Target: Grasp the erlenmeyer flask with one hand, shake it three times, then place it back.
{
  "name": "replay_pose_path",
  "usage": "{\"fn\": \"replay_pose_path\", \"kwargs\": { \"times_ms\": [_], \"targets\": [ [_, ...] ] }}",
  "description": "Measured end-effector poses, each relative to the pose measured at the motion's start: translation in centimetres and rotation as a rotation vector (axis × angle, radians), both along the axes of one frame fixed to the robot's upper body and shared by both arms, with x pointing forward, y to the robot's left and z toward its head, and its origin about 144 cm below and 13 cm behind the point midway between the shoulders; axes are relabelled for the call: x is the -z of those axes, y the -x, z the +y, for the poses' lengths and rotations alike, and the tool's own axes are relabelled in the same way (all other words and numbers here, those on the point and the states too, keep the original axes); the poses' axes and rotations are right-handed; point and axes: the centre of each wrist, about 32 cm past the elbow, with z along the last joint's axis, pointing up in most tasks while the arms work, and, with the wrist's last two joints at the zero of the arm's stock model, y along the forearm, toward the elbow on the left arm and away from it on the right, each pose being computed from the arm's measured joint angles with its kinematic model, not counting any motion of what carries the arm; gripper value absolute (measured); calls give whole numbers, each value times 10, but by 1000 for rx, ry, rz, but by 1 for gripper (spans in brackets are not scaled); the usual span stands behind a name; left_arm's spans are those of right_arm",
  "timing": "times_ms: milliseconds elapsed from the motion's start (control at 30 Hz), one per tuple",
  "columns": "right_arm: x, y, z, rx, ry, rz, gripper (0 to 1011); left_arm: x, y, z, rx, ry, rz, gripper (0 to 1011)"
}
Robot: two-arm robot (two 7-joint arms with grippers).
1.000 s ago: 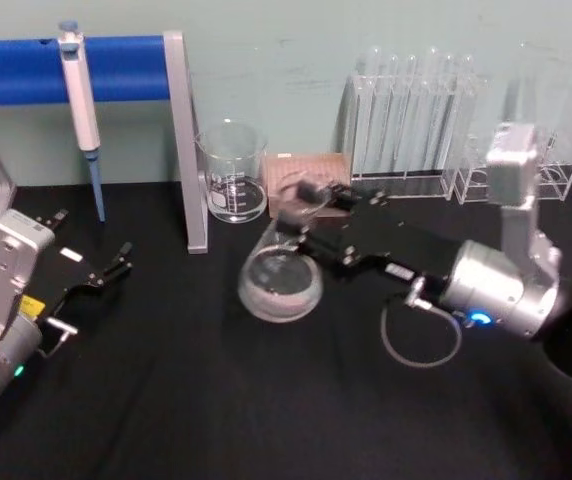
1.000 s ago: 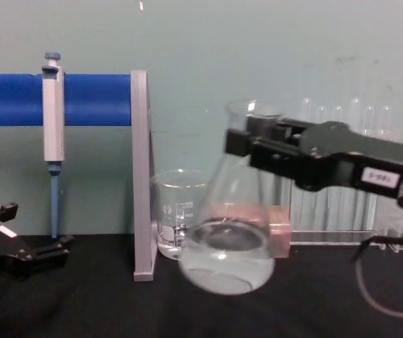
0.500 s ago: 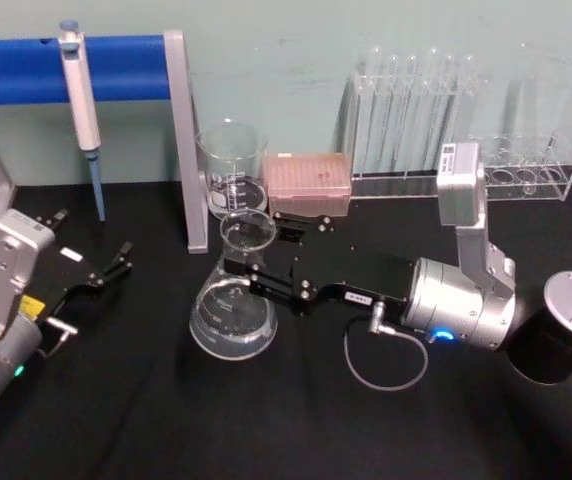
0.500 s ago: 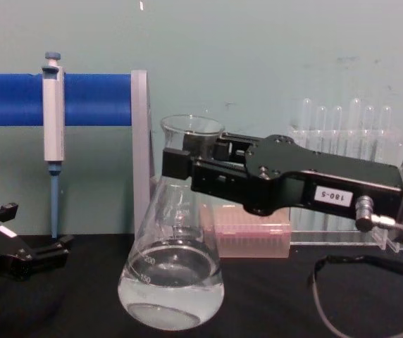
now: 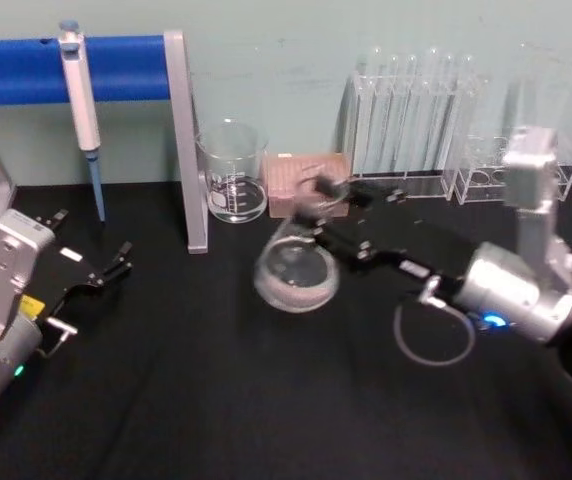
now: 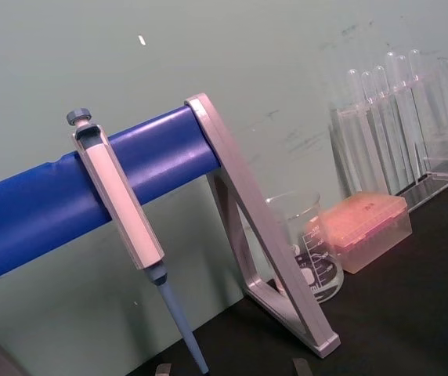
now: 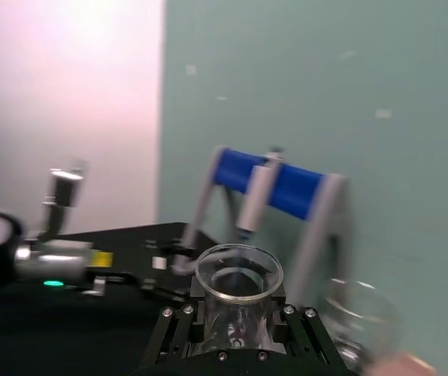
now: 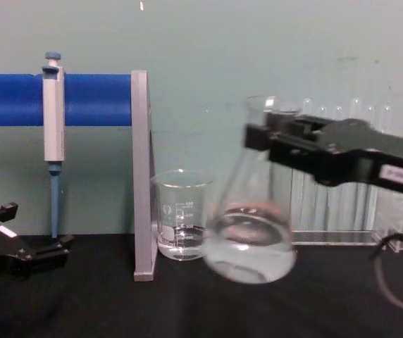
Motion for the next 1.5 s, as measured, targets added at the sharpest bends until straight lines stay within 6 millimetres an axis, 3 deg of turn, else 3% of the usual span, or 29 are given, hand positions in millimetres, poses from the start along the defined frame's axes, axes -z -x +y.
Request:
{"fn": "replay_pose_path", "kwargs": {
  "times_ms": [333,733,1033,1500],
  "targets": [
    [-7,20,-51,263,-11,-27,448,0,0,0,0,0,0,1001],
    [-7,36,-73,380,-15,-26,448,0,0,0,0,0,0,1001],
    [-5,28,-60,303,-17,-13,449,0,0,0,0,0,0,1001],
    [-3,-1,13,-78,-2,8,448,0,0,0,0,0,0,1001]
  ]
}}
